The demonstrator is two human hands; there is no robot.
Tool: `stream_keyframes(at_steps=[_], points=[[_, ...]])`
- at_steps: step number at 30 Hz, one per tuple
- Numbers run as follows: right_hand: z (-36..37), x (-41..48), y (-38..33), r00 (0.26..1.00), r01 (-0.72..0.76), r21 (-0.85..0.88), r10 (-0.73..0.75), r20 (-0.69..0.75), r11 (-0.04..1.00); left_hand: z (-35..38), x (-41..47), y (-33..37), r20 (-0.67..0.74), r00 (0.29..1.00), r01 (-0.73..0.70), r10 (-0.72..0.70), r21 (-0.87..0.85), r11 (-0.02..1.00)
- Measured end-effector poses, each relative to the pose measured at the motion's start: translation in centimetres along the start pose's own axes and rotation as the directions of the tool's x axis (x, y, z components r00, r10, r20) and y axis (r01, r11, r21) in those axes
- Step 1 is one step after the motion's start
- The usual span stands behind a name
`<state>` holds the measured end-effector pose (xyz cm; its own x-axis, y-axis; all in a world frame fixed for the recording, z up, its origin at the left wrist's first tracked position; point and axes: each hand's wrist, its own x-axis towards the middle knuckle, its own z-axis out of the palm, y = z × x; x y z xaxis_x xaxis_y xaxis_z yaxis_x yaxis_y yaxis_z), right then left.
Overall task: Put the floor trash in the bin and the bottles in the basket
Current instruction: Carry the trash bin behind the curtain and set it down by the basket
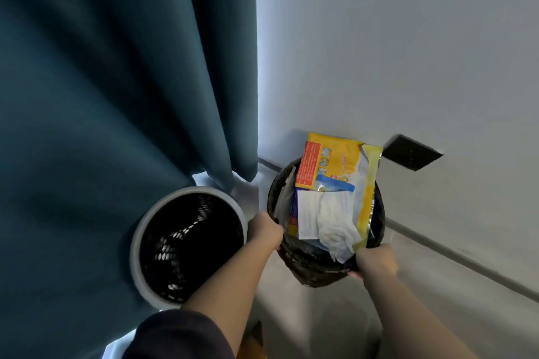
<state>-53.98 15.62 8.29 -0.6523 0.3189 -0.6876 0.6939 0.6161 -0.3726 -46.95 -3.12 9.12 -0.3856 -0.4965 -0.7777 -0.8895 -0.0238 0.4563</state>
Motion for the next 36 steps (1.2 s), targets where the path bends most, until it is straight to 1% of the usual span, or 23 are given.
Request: stream_keyframes(at_steps=[3, 9, 16, 20, 22, 24, 25, 26, 27, 29, 30, 31, 33, 35, 36], points=[[2.5, 2.3, 1.6, 0.999, -0.042, 0.038, 0.042, 0.001, 0.998, 1.8, 3.1, -1.5, -0.021, 1.0, 0.0, 0.0, 0.013, 1.0], [5.2, 6.1, 4.1, 0.996, -0.085, 0.017, 0.084, 0.019, 0.996, 5.1, 7.0, -3.8, -0.031, 0.999, 0.045, -0.043, 0.068, 0.997], [6.9, 8.8, 5.8, 0.996, -0.093, 0.033, 0.092, 0.016, 0.995, 7.3, 9.6, -5.3, -0.096, 0.995, 0.027, -0.021, 0.057, 0.998], [7.6, 9.9, 6.2, 0.995, -0.095, 0.047, 0.096, -0.005, 0.994, 7.8, 10.3, -5.7, -0.137, 0.991, 0.003, 0.011, 0.097, 0.995], [7.6, 10.4, 6.3, 0.995, -0.101, 0.046, 0.1, 0.026, 0.994, 7.8, 10.2, -5.6, -0.138, 0.99, 0.004, 0.008, 0.088, 0.996], [7.5, 10.3, 6.2, 0.989, -0.13, 0.073, 0.124, 0.081, 0.989, 7.5, 9.5, -5.6, -0.131, 0.991, 0.017, -0.01, 0.053, 0.998], [7.4, 9.7, 6.0, 0.986, -0.148, 0.074, 0.142, 0.084, 0.986, 7.1, 8.6, -5.6, -0.133, 0.991, 0.018, -0.012, 0.045, 0.999], [7.1, 8.8, 5.8, 0.987, -0.149, 0.038, 0.146, 0.062, 0.988, 6.5, 7.5, -5.7, -0.144, 0.99, 0.009, -0.002, 0.047, 0.999], [6.8, 7.8, 5.6, 0.99, -0.137, -0.039, 0.138, 0.022, 0.99, 5.6, 6.3, -5.8, -0.174, 0.984, -0.022, 0.031, 0.051, 0.998], [6.3, 4.9, 5.2, 0.997, -0.071, -0.198, 0.063, -0.05, 0.978, 3.2, 4.0, -6.6, -0.258, 0.958, -0.117, 0.128, 0.057, 0.992], [6.3, 3.2, 4.8, 0.999, -0.02, -0.253, 0.007, -0.05, 0.967, 1.9, 3.0, -7.3, -0.295, 0.943, -0.142, 0.156, 0.067, 0.987], [6.7, 1.6, 4.4, 0.998, 0.049, -0.302, -0.054, -0.009, 0.952, 0.6, 2.4, -8.1, -0.33, 0.93, -0.141, 0.16, 0.079, 0.987], [8.2, -1.3, 3.6, 0.979, 0.181, -0.405, -0.124, 0.164, 0.896, -2.0, 1.5, -10.2, -0.405, 0.908, -0.072, 0.11, 0.108, 0.992], [10.5, -3.7, 2.9, 0.933, 0.282, -0.443, -0.137, 0.332, 0.851, -4.2, 0.9, -12.3, -0.48, 0.877, 0.064, 0.006, 0.129, 0.99], [11.8, -4.9, 2.5, 0.907, 0.315, -0.434, -0.134, 0.398, 0.844, -5.2, 0.8, -13.4, -0.511, 0.857, 0.14, -0.068, 0.104, 0.985]])
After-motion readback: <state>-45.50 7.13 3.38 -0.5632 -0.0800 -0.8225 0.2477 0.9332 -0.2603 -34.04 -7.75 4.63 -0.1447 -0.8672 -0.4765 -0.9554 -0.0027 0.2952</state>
